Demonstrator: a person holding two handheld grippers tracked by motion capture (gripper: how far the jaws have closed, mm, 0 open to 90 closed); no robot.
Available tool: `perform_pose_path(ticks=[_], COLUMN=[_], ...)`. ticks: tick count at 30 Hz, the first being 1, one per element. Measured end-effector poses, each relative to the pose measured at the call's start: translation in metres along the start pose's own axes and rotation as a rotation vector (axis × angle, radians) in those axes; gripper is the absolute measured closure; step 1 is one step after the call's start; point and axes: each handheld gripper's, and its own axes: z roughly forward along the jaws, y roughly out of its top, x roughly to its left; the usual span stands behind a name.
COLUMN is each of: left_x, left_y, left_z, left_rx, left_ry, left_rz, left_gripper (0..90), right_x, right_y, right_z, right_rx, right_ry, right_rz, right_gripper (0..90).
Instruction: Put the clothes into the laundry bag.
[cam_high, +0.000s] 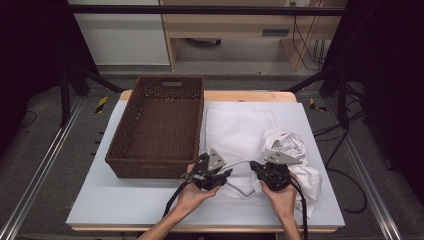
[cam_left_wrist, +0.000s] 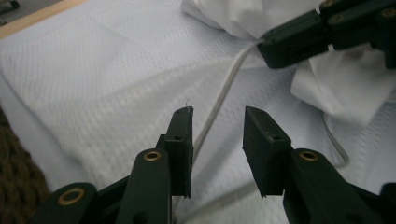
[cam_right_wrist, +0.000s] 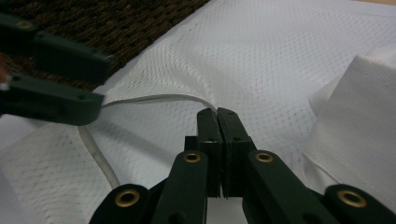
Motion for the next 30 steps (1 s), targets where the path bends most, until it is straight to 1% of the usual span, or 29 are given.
perform_pose_path(ticks=[1, 2, 3, 4, 5, 6, 7, 8, 9, 10, 11, 13, 14, 15, 16, 17, 18, 19, 20, 21, 22, 23, 24, 25, 26, 27, 28, 29, 30], left_x=[0.000, 0.000, 0.001, 0.002, 0.001, 0.000, 0.000, 0.000, 0.000, -0.001, -0.001, 0.001, 0.002, 0.003, 0.003, 0.003, 0.003, 0.004, 0.004, 0.004, 0.004, 0.003, 0.003, 0.003, 0.003, 0.003, 0.001, 0.001, 0.001], left_y=[0.003, 0.003, 0.010, 0.013, 0.014, 0.016, 0.016, 0.016, 0.017, 0.017, 0.017, 0.018, 0.018, 0.018, 0.018, 0.018, 0.018, 0.018, 0.017, 0.017, 0.016, 0.014, 0.014, 0.014, 0.013, 0.013, 0.012, 0.012, 0.012], left_z=[0.004, 0.004, 0.016, 0.021, 0.025, 0.029, 0.029, 0.032, 0.035, 0.038, 0.040, 0.041, 0.041, 0.039, 0.039, 0.036, 0.036, 0.034, 0.032, 0.032, 0.031, 0.030, 0.030, 0.029, 0.027, 0.027, 0.026, 0.026, 0.025], left_rx=[0.004, 0.004, 0.018, 0.016, 0.017, 0.023, 0.023, 0.025, 0.026, 0.029, 0.029, 0.018, 0.014, 0.008, 0.008, 0.006, 0.006, -0.002, -0.005, -0.005, 0.000, 0.003, 0.003, 0.003, 0.002, 0.002, -0.001, -0.001, 0.000], left_ry=[0.008, 0.008, -0.005, -0.020, -0.033, -0.030, -0.030, -0.041, -0.068, -0.060, -0.056, -0.092, -0.103, -0.122, -0.122, -0.124, -0.124, -0.140, -0.149, -0.149, -0.151, -0.160, -0.160, -0.156, -0.166, -0.166, -0.163, -0.163, -0.163], left_rz=[0.007, 0.007, 0.024, 0.029, 0.043, 0.056, 0.056, 0.056, 0.058, 0.060, 0.066, 0.045, 0.035, 0.034, 0.034, 0.022, 0.022, 0.002, -0.005, -0.005, -0.008, -0.015, -0.015, -0.023, -0.046, -0.046, -0.050, -0.050, -0.050], left_gripper=[61.8, 61.8, 61.7, 61.8, 62.4, 64.1, 65.1, 65.1, 69.8, 69.8, 76.9, 84.5, 87.7, 88.1, 88.3, 88.5, 88.5, 88.6, 88.6, 88.6, 88.6, 88.6, 88.6, 88.6, 88.6, 88.6, 88.6, 88.6, 88.6], right_x=[0.000, 0.000, -0.001, 0.000, 0.000, 0.000, 0.000, 0.000, 0.001, 0.001, 0.001, 0.001, 0.000, 0.000, 0.000, -0.001, -0.001, -0.002, -0.002, -0.002, -0.002, -0.004, -0.004, -0.009, -0.012, -0.016, -0.020, -0.023, -0.023], right_y=[0.000, 0.000, 0.000, 0.000, 0.000, 0.001, 0.001, 0.001, 0.001, 0.001, 0.001, 0.002, 0.002, 0.002, 0.002, 0.002, 0.002, 0.005, 0.008, 0.011, 0.011, 0.014, 0.014, 0.013, 0.009, 0.004, -0.001, -0.007, -0.007], right_z=[0.000, 0.000, 0.001, 0.001, 0.000, 0.000, 0.000, 0.000, 0.000, 0.000, 0.000, 0.000, 0.001, 0.001, 0.001, -0.002, -0.002, -0.008, -0.015, -0.023, -0.023, -0.038, -0.038, -0.053, -0.058, -0.062, -0.064, -0.065, -0.065], right_rx=[0.001, 0.001, 0.001, 0.001, -0.001, 0.000, -0.001, -0.001, -0.001, -0.001, -0.004, -0.004, -0.004, -0.001, -0.001, -0.002, -0.002, -0.011, -0.030, -0.053, -0.053, -0.071, -0.071, -0.074, -0.067, -0.064, -0.051, -0.035, -0.035], right_ry=[0.003, 0.003, 0.005, 0.007, 0.011, 0.011, 0.012, 0.012, 0.020, 0.020, 0.026, 0.030, 0.033, 0.036, 0.036, 0.045, 0.045, 0.053, 0.059, 0.059, 0.059, 0.042, 0.042, -0.013, -0.041, -0.061, -0.066, -0.074, -0.074], right_rz=[-0.001, -0.001, -0.014, -0.010, -0.012, -0.019, -0.021, -0.021, -0.023, -0.023, -0.032, -0.035, -0.036, -0.033, -0.033, -0.030, -0.030, -0.023, -0.017, -0.022, -0.022, -0.034, -0.034, -0.036, -0.031, -0.021, 0.000, 0.012, 0.012], right_gripper=[89.0, 89.0, 89.1, 89.1, 89.0, 89.0, 89.0, 89.0, 89.0, 89.0, 88.9, 88.9, 88.7, 88.2, 88.2, 82.9, 82.9, 78.4, 76.1, 71.8, 71.8, 65.3, 65.3, 54.7, 53.9, 52.5, 50.0, 49.1, 49.1])
